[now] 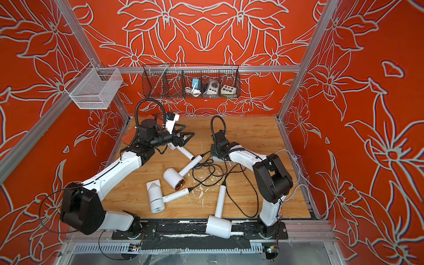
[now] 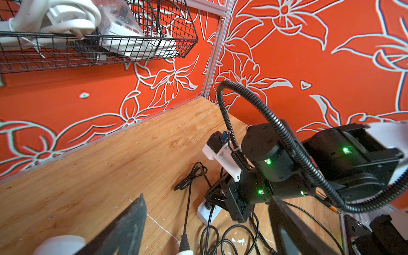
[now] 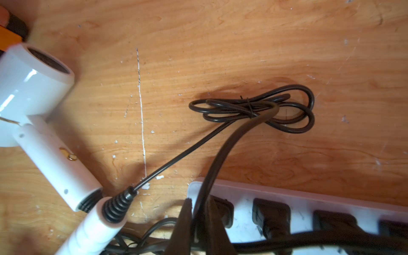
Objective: Charge the blow dryers
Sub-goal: Adjust the plug at the socket.
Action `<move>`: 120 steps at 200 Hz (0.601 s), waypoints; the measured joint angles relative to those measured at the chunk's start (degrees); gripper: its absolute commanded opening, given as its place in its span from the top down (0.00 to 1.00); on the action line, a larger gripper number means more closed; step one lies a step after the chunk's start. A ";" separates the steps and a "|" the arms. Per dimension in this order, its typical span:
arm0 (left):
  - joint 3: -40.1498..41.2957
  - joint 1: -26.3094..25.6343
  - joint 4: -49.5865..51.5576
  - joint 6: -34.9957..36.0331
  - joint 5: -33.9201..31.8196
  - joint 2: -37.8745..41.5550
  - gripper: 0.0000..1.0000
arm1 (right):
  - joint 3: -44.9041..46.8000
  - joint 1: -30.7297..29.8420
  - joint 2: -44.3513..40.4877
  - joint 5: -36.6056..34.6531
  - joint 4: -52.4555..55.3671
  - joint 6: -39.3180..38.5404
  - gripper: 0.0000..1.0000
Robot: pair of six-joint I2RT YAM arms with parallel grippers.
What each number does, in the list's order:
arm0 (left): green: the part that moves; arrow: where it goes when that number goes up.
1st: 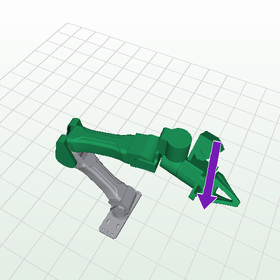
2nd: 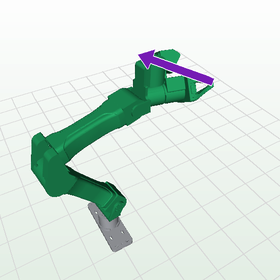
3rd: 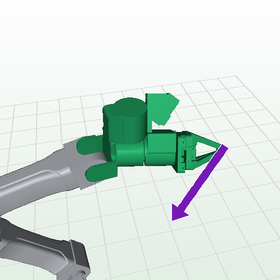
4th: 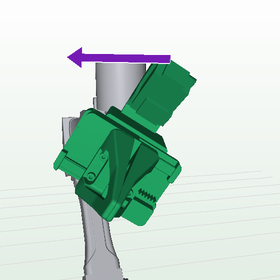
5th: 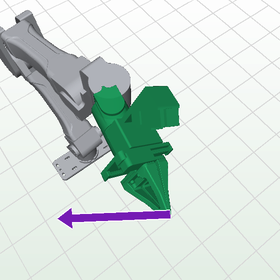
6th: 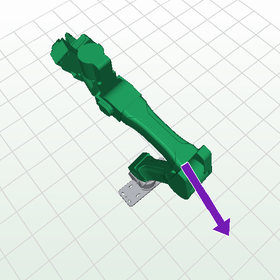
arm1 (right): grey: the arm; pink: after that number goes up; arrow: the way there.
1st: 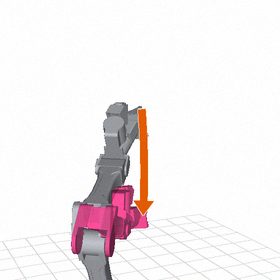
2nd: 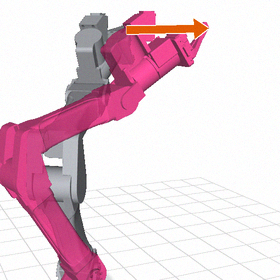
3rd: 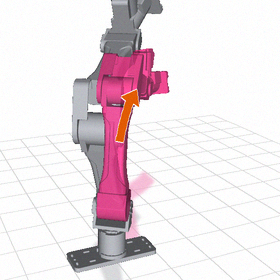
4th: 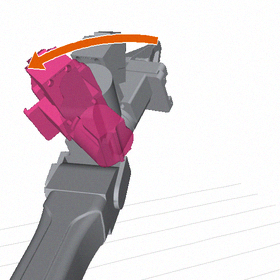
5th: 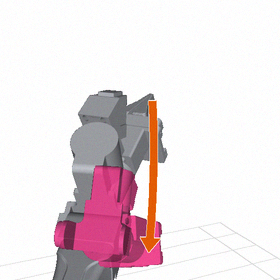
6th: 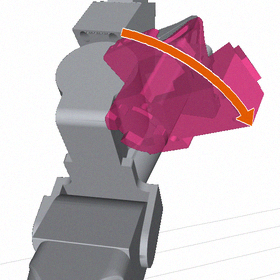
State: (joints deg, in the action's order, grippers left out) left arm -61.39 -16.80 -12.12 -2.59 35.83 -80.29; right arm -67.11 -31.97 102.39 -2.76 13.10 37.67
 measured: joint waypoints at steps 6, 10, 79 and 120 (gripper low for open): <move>0.00 0.00 0.00 0.00 0.00 0.00 0.14 | 0.44 0.44 -0.15 0.83 -0.72 0.42 1.00; 0.00 0.00 0.00 0.00 0.02 0.00 0.14 | 0.76 0.70 -0.24 1.51 -1.29 0.70 1.00; 0.02 0.00 0.00 0.00 0.00 0.00 0.14 | 0.61 2.08 -0.70 4.22 0.15 0.63 1.00; 0.00 0.00 0.00 0.00 0.02 0.00 0.14 | -3.21 2.05 0.11 2.54 7.85 -2.75 1.00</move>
State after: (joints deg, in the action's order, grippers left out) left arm -61.39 -16.80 -12.12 -2.59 35.86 -80.29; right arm -70.32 -29.91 102.50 -0.23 20.95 34.92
